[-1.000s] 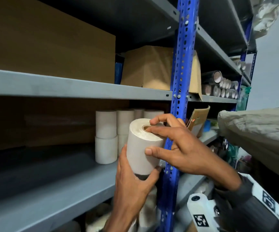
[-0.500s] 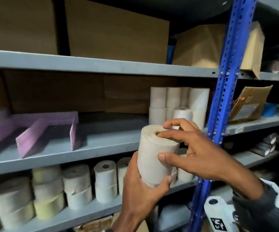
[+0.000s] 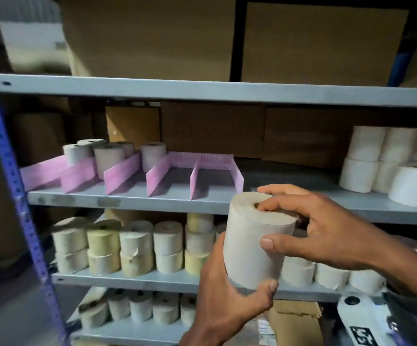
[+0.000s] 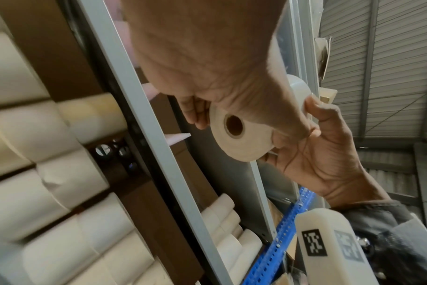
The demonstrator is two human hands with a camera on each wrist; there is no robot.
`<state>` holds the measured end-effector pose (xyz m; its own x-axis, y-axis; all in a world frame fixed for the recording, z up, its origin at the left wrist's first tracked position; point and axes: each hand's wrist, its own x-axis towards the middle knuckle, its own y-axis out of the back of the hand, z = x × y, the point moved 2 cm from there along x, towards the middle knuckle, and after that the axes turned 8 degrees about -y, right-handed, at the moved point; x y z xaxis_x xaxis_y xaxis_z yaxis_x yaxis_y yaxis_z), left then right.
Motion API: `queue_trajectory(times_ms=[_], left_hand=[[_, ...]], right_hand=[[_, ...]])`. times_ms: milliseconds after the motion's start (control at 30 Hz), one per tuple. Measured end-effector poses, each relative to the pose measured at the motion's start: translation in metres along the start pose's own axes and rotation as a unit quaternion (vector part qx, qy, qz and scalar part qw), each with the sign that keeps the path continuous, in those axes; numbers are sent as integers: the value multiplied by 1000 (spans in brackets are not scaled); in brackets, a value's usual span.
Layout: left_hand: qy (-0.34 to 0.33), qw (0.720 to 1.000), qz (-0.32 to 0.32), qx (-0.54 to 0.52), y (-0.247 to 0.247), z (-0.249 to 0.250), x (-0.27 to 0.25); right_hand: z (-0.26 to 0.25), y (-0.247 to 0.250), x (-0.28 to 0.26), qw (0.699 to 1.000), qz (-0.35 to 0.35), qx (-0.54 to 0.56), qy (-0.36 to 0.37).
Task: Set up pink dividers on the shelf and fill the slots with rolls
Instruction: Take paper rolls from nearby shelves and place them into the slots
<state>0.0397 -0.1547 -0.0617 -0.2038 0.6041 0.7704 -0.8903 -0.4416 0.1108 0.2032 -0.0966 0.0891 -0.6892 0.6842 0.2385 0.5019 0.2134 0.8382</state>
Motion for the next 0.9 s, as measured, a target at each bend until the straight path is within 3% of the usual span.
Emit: queue_trajectory(times_ms=[200,400,600,800,900], left_hand=[[3,999,19,38,117,-19,-17],[25,997,29,66,200,-45,-36],[22,995,58,73,241,-60,-29],[0,990,103,93,258,-75,-5],[-7,978,143,153,257,-82,8]], right_hand=[[-78,-73,54,999,-29,14,32],[-129,-132,93,998,-31,-38,43],[-156,-156,128,995,-54,-46,64],[-164,-164,167,992,-16,-67,106],[-164,-162,189,992,1,-55,114]])
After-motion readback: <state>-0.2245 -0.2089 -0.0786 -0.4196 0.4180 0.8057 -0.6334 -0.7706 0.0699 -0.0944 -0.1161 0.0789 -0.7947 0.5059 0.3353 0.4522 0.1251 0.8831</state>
